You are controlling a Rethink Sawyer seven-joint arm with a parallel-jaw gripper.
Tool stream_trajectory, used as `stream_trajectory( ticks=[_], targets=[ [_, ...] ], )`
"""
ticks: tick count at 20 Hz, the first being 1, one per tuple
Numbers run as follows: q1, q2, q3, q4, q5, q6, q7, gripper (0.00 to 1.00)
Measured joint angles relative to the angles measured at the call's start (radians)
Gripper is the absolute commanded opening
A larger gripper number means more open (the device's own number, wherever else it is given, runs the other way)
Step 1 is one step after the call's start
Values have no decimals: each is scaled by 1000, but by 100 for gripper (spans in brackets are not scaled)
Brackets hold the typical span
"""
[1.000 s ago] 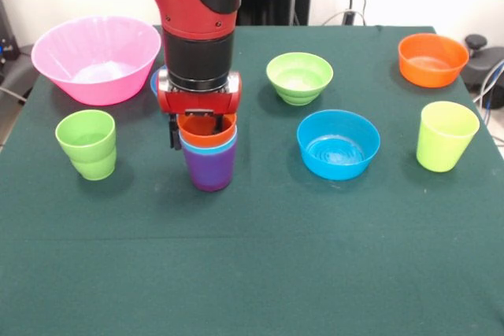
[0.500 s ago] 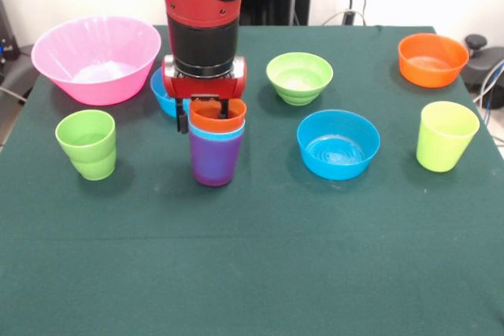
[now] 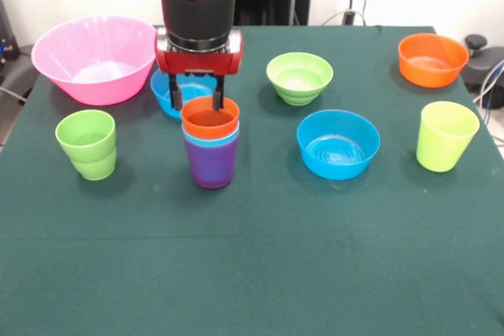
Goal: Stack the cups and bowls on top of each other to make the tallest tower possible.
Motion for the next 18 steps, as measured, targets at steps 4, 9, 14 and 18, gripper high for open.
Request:
stream_trajectory(
  ticks=[4,9,14,18],
  targets=[
    [0,-18,0,0,0,24,0,100],
    [0,-30,0,-1,0,29,0,100],
    [0,-37,0,-1,9,57,0,100],
    [1,-58,0,-1,19,82,0,100]
  ],
)
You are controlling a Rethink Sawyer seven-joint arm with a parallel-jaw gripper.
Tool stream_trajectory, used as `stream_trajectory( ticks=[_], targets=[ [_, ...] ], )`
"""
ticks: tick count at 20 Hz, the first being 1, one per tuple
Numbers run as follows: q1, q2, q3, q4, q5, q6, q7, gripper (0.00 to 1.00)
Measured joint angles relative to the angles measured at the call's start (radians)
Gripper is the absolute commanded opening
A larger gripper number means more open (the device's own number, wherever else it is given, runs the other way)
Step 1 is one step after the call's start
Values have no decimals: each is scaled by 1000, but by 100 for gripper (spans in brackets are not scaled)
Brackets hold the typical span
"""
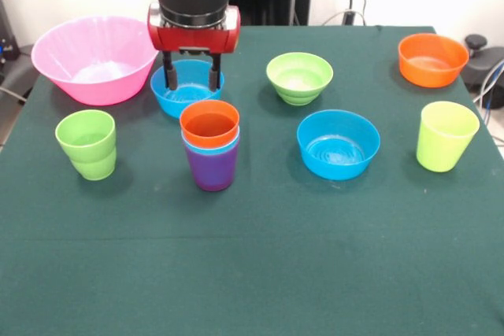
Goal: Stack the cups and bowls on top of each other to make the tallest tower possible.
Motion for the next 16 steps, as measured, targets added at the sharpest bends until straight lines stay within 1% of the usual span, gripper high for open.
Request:
stream_trajectory(
  ticks=[4,7,13,16],
  targets=[
    [3,-25,0,8,8,11,0,100],
    [10,-60,-2,36,19,12,0,100],
    [46,-102,-17,87,27,12,0,100],
    [62,-111,-23,107,27,11,0,100]
  ],
)
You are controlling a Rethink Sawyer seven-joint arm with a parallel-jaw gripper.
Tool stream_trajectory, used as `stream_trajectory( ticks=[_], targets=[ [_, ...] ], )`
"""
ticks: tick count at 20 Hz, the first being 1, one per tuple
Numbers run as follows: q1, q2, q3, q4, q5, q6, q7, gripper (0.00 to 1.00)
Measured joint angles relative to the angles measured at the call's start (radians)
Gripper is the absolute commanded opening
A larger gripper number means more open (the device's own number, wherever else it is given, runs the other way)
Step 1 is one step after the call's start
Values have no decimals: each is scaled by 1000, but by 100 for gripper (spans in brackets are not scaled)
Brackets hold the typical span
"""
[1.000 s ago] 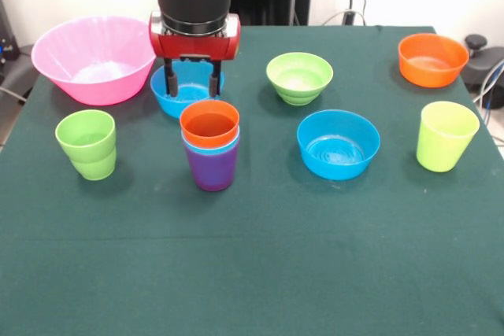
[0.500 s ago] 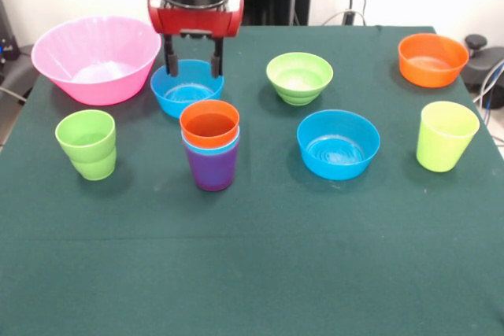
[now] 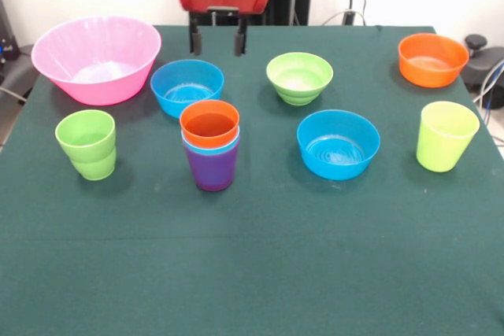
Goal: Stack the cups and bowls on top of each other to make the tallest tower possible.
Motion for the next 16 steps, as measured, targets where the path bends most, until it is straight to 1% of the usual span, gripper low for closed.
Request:
stream_trajectory(
  ticks=[5,6,9,12,16],
  targets=[
    [49,-3,-26,48,0,-37,15,100],
    [71,-2,-40,66,0,-63,28,100],
    [98,-1,-56,89,0,-101,51,100],
    [137,3,-79,122,0,-171,96,100],
    [165,13,-105,155,0,-259,142,100]
  ],
)
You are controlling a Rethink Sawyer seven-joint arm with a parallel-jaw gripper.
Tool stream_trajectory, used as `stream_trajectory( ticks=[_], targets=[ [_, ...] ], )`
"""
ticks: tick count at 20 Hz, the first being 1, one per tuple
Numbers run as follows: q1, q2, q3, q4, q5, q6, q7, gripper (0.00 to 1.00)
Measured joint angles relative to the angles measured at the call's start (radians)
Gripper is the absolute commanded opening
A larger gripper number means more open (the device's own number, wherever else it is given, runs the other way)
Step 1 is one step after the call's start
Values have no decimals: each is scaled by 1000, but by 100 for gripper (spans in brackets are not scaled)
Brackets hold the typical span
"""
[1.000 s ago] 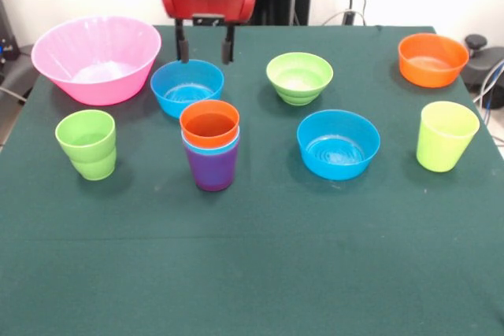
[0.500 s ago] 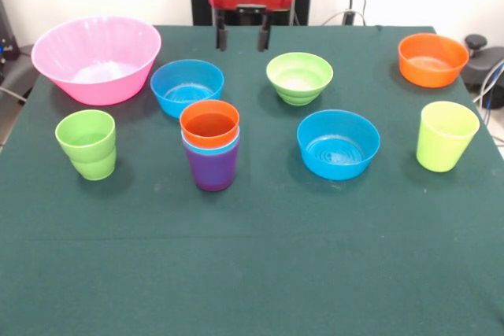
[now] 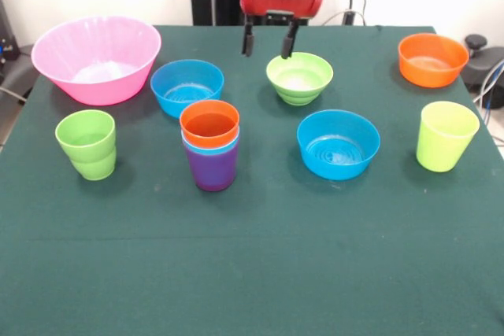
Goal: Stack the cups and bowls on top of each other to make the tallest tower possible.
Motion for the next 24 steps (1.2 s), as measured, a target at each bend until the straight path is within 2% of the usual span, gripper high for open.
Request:
stream_trajectory(
  ticks=[5,13,24],
  targets=[
    [14,37,-32,32,0,-130,47,100],
    [25,104,-82,62,-10,-279,56,100],
    [25,190,-115,115,-33,-399,56,100]
  ],
)
